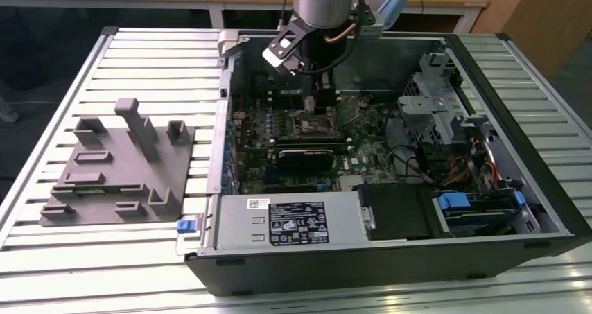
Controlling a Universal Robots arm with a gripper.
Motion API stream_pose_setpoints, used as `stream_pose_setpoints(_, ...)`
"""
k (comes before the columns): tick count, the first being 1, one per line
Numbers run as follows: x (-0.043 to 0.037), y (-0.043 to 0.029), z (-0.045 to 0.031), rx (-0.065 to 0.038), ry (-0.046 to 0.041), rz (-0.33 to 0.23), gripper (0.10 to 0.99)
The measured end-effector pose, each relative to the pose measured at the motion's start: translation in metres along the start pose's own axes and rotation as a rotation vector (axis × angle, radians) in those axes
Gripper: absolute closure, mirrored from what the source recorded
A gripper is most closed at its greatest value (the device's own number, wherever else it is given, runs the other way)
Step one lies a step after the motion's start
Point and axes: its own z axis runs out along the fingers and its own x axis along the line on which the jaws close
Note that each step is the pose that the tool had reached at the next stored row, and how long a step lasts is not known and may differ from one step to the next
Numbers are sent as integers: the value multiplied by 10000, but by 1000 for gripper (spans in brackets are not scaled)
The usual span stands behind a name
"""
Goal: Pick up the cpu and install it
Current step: 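Place the cpu into insertion slot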
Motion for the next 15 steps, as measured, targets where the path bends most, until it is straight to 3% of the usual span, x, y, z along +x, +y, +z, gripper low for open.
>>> stream_pose_setpoints(15, 0, -7, 105, 0, 4, -57, 553)
